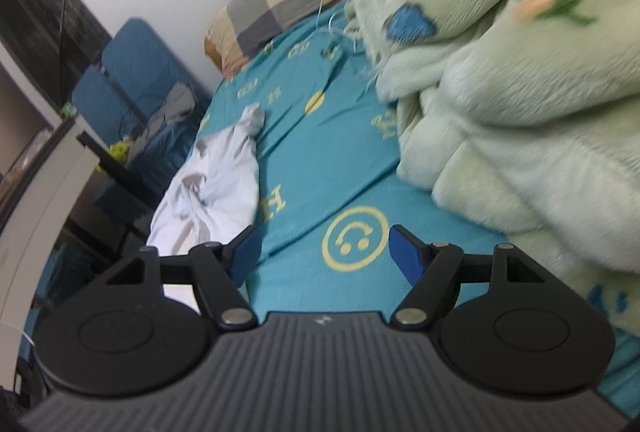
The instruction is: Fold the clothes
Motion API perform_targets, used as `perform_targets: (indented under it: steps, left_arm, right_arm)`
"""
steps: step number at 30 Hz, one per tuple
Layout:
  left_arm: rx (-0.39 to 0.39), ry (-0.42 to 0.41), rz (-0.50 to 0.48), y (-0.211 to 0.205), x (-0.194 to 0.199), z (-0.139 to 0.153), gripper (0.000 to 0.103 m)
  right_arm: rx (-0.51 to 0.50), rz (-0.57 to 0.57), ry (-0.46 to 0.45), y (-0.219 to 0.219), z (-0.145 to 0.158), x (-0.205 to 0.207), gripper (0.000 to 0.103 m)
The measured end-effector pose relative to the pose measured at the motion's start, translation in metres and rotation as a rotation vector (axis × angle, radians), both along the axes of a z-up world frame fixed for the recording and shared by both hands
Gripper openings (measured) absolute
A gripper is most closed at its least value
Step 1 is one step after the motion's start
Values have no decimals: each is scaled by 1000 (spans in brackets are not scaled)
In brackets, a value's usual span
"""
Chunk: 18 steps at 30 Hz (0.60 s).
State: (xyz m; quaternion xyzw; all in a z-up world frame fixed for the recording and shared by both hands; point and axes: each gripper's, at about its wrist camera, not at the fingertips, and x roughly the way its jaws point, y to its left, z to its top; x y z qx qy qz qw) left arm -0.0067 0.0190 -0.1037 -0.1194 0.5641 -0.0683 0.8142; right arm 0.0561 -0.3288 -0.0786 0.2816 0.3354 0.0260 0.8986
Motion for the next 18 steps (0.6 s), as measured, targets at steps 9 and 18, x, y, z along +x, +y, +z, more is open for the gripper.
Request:
perform_targets:
  steps: [9, 18]
  left_arm:
    - [95, -201, -136, -16, 24, 43, 56]
    - [100, -400, 10, 7, 184, 44, 78]
  right_arm:
    - [-12, 64, 45, 26, -10, 8, 73]
    - [-39, 134, 73, 55, -23, 33, 73]
